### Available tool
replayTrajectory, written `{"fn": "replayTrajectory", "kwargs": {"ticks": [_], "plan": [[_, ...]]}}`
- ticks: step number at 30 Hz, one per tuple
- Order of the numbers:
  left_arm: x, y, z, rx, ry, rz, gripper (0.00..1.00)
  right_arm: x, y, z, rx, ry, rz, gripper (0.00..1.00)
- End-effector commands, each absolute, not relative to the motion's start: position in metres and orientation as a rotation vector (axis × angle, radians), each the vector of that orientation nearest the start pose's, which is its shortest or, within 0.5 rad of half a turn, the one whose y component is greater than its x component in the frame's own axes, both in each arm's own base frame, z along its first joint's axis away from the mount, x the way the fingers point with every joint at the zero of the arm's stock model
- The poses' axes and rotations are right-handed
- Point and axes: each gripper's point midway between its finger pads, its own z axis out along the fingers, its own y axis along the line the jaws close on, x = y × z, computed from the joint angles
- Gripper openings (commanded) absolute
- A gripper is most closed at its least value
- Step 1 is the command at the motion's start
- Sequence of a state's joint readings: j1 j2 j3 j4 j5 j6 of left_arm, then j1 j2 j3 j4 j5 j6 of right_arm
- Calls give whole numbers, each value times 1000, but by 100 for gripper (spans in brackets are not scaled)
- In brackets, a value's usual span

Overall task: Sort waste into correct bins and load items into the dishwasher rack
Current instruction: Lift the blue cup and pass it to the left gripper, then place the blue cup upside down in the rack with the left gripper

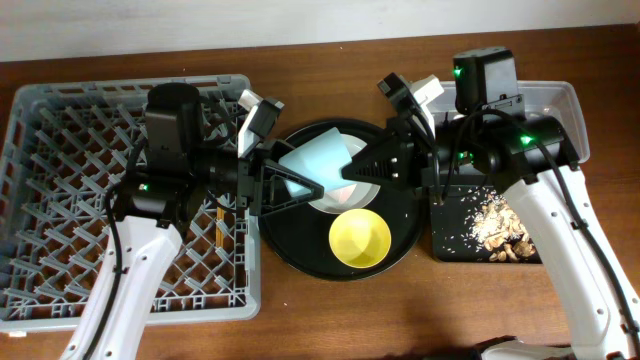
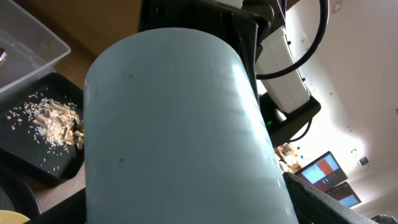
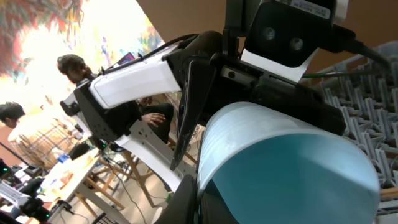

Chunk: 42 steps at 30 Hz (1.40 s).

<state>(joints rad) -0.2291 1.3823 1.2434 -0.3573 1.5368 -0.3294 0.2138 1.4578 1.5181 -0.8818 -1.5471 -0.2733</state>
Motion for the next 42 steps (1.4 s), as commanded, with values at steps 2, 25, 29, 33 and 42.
{"fn": "replayTrajectory", "kwargs": {"ticks": [2,25,29,33,42], "plan": [[242,-235,363,952,1747,-1888,80,236,227,400,-1084,1577,1737,4],[270,-237,349,828,1843,-1708,51,236,226,392,-1037,1660,1744,8],[270,-237,349,826,1844,-1706,36,237,226,392,-1040,1655,1740,15],[274,-237,347,809,1856,-1682,26,238,224,392,-1030,1657,1737,31],[305,-219,339,644,1928,-1492,14,282,181,388,-697,1860,1694,62]]}}
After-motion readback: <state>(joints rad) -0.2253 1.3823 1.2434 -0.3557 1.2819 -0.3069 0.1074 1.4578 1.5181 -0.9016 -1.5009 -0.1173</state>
